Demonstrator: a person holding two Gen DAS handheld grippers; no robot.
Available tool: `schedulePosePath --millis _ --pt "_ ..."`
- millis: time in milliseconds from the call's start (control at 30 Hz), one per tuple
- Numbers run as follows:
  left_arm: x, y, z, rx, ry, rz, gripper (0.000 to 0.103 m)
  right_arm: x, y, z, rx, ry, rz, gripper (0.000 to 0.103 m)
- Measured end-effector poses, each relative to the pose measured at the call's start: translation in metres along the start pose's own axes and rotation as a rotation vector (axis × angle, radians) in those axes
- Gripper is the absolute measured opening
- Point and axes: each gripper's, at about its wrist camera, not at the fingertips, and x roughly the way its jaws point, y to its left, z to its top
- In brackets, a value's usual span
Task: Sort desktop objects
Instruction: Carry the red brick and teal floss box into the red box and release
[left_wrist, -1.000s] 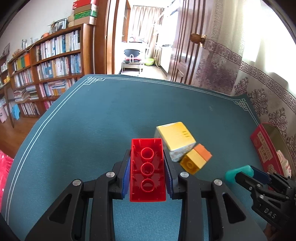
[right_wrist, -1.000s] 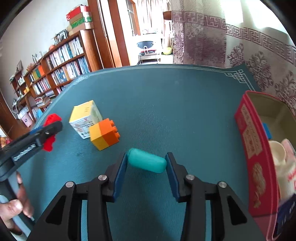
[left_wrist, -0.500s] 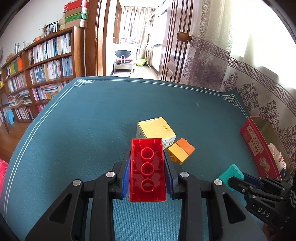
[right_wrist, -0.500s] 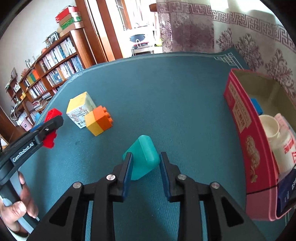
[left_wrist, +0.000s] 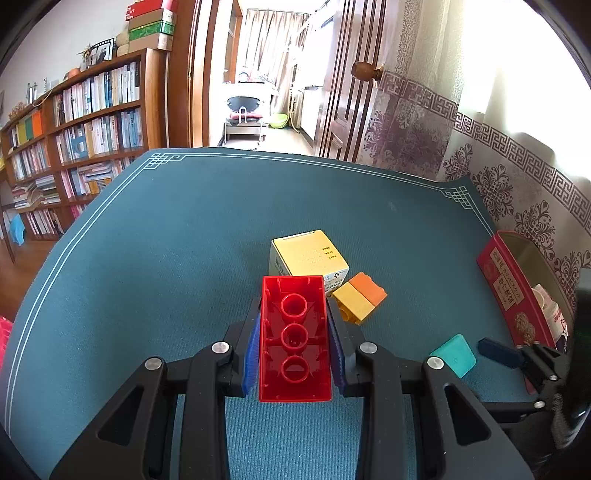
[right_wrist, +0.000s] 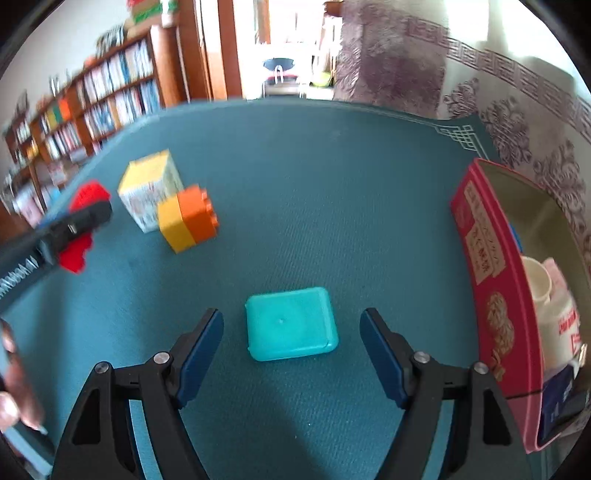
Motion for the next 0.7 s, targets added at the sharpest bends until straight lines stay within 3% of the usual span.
schedulePosePath --millis 33,100,267,700 --pt "0.000 0.000 0.000 0.000 0.000 0.000 0.034 0.005 0.003 -0.001 -0.013 0.016 0.000 0.060" --pt "0.000 0.000 0.000 0.000 0.000 -0.001 0.034 0.004 0.003 -0.002 -0.020 0.007 0.013 0.055" --pt "-0.001 -0.002 0.001 0.002 -0.003 -0.001 0.034 -0.005 -0.004 -0.007 0.021 -0.013 0.044 0.055" --pt "-0.016 -0.030 -0.004 0.052 -0.026 -0.016 0.034 -0.081 -0.024 -0.027 0.089 -0.186 0.054 0.055"
